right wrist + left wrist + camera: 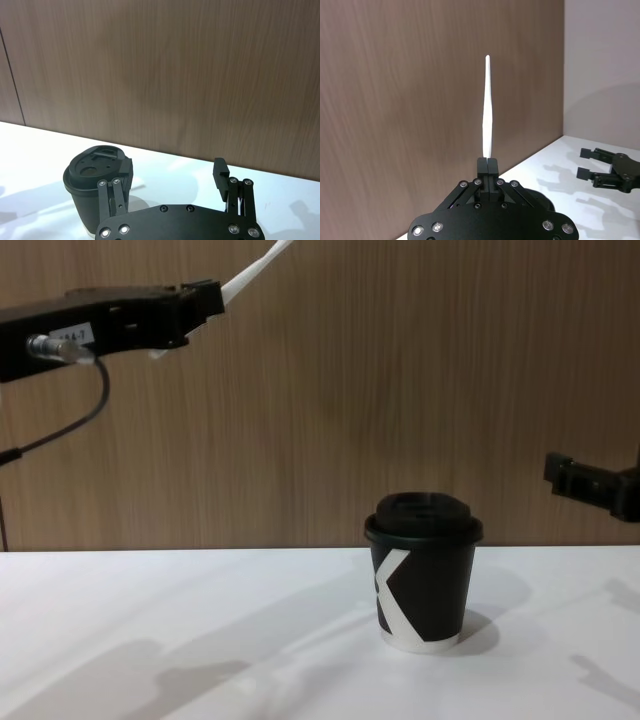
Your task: Pick up the straw with one hand, pass it to the other hand, and insert it into the cup.
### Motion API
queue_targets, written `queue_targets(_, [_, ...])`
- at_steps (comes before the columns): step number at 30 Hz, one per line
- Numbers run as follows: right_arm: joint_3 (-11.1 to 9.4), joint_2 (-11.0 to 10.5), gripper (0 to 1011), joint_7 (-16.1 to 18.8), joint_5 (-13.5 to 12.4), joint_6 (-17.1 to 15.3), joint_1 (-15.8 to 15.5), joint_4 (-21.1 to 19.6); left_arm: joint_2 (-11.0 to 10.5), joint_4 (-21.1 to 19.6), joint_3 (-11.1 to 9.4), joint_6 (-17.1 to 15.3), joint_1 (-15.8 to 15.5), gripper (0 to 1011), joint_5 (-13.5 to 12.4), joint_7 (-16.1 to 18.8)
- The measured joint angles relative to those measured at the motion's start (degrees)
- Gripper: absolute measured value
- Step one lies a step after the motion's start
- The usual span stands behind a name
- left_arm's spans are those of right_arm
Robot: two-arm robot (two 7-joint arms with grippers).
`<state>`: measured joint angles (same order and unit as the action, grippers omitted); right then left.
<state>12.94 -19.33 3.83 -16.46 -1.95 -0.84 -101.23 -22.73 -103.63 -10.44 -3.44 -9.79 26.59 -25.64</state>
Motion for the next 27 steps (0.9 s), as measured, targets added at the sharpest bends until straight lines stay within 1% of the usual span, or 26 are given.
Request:
queue_targets(7, [0.0,0.0,1001,0.0,0.0,0.0,0.0,0.0,-0.3,0.9,-1.2,0.7,-1.4,1,0.7,-1.8])
queue_targets(27, [0.0,0.0,1001,0.0,0.0,0.0,0.0,0.0,0.2,4.7,-5.2,1.4,-5.8,1,2.9,-6.4])
